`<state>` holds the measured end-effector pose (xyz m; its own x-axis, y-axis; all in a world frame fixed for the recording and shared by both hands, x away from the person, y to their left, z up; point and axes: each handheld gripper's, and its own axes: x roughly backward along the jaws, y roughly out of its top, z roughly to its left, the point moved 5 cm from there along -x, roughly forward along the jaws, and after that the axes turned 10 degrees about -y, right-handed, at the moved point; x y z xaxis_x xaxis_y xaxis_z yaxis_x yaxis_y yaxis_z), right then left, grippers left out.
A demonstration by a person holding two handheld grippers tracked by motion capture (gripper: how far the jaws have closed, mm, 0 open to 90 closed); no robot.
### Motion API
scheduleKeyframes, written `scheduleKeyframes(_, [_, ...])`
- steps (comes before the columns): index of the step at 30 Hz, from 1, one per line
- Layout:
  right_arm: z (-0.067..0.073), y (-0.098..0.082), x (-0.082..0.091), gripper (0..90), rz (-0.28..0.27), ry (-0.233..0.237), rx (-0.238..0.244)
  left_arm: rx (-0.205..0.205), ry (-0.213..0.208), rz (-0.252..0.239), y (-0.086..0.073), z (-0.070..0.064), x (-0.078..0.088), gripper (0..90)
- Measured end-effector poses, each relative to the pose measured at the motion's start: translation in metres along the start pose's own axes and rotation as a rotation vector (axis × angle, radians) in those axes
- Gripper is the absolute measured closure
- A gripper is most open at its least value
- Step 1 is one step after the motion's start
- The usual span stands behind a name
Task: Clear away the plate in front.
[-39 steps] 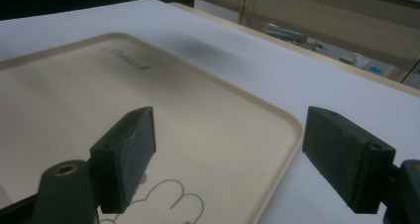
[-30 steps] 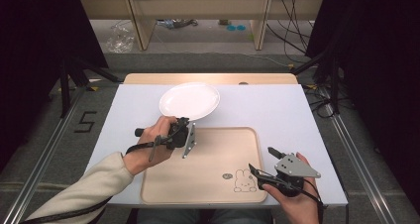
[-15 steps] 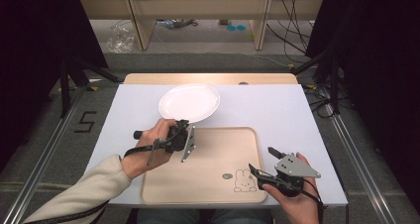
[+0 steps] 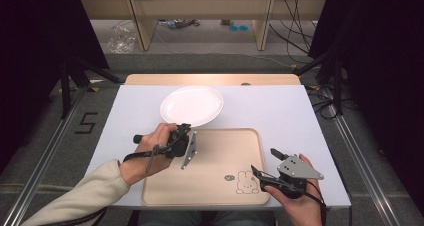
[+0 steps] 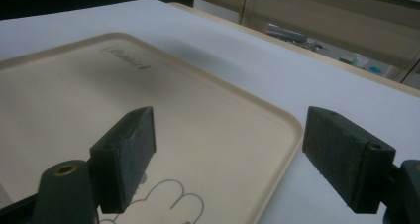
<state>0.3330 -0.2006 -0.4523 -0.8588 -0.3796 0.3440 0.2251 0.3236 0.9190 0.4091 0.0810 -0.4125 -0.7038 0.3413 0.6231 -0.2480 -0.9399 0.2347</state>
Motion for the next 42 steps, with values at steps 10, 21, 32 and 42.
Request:
scheduleKeyframes(10, [0.0,0.0,0.0,21.7,0.002,0.001,-0.002,-0.008,-0.008,-0.004,0.0,-0.006,0.006,87.4])
scheduleKeyframes(21, [0.0,0.0,0.0,21.7,0.002,-0.001,-0.002,-0.013,-0.014,-0.005,0.001,-0.012,0.011,87.4])
scheduleKeyframes(32, [0.0,0.0,0.0,21.7,0.001,-0.002,0.0,-0.017,-0.023,-0.014,0.002,-0.021,0.018,87.4])
scheduleKeyframes(42, [0.0,0.0,0.0,21.7,-0.001,-0.003,0.0,-0.022,-0.034,-0.017,0.002,-0.028,0.023,87.4])
